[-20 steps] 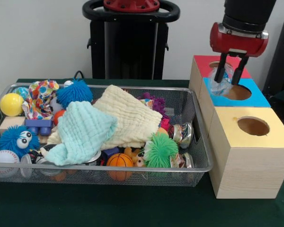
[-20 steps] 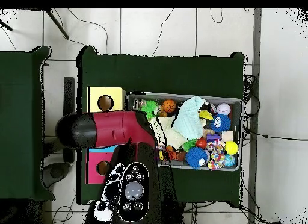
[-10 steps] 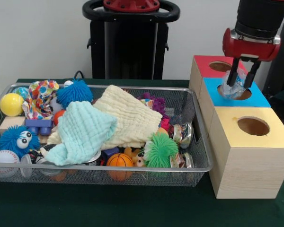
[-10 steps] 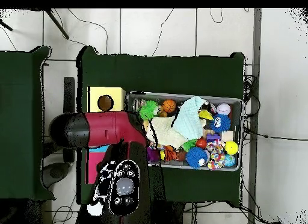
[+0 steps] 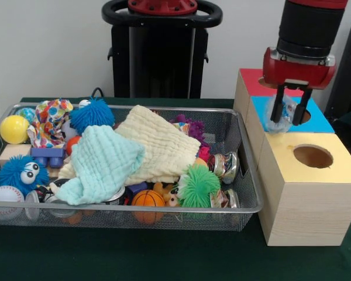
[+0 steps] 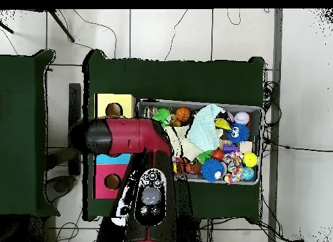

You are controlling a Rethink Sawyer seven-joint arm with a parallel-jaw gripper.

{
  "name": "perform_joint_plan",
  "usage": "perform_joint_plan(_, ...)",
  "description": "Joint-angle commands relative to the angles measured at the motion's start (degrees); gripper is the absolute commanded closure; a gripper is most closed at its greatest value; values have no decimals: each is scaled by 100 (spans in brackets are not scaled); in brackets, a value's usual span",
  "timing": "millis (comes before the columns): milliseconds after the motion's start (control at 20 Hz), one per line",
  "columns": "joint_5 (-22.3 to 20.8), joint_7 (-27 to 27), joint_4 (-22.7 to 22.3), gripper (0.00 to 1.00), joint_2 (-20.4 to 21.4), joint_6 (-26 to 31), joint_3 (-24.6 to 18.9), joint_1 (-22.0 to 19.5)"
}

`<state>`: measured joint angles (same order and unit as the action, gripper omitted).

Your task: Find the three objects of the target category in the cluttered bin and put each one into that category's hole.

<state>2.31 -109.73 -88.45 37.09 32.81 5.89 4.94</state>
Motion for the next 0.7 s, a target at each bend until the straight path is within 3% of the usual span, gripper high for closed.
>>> perform_joint_plan(50, -184, -597, -835, 100, -655, -787, -362, -473)
perform_joint_plan(400, 132, -400, -1210, 100, -374, -67, -757, -752)
perform_joint_plan(700, 278, -525, -1248, 100, -294, 100, -921, -799)
